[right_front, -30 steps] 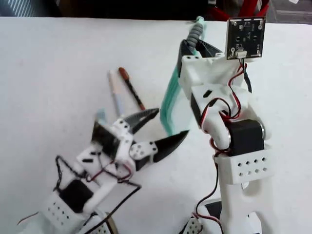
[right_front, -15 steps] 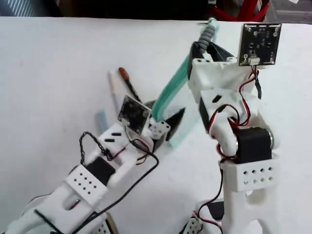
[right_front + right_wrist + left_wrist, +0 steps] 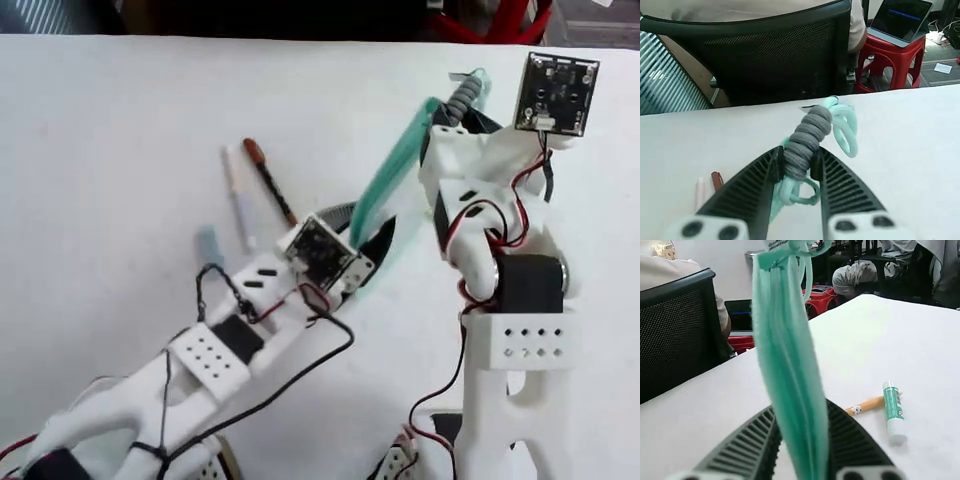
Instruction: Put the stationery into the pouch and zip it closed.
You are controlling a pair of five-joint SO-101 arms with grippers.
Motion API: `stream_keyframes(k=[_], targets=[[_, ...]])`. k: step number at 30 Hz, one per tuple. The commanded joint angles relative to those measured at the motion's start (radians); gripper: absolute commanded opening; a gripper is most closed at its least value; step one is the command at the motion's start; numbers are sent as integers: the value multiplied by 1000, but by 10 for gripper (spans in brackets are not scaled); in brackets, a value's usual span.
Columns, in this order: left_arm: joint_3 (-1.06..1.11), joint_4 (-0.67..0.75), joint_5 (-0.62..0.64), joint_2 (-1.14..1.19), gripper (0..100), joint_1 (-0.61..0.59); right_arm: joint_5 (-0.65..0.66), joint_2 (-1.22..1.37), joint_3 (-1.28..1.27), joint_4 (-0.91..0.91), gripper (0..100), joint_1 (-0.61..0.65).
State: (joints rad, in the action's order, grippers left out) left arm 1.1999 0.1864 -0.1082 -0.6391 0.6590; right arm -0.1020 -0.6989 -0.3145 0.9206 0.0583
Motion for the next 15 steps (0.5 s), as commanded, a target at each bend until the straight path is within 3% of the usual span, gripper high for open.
stream_keyframes(k=[1, 7, 9, 12, 15], targets=[[-124, -14, -5, 104, 120, 36, -2, -25, 6, -19, 19, -21], [-170, -8, 49, 213, 119, 33, 2, -22, 5, -19, 19, -71], [-170, 32, 25, 226, 112, 33, 2, -22, -8, -30, 19, -91], [-167, 61, -28, 225, 15, 33, 2, -24, -46, -70, 19, -101], [-170, 55, -35, 214, 20, 10, 2, -24, -64, -71, 19, -93]])
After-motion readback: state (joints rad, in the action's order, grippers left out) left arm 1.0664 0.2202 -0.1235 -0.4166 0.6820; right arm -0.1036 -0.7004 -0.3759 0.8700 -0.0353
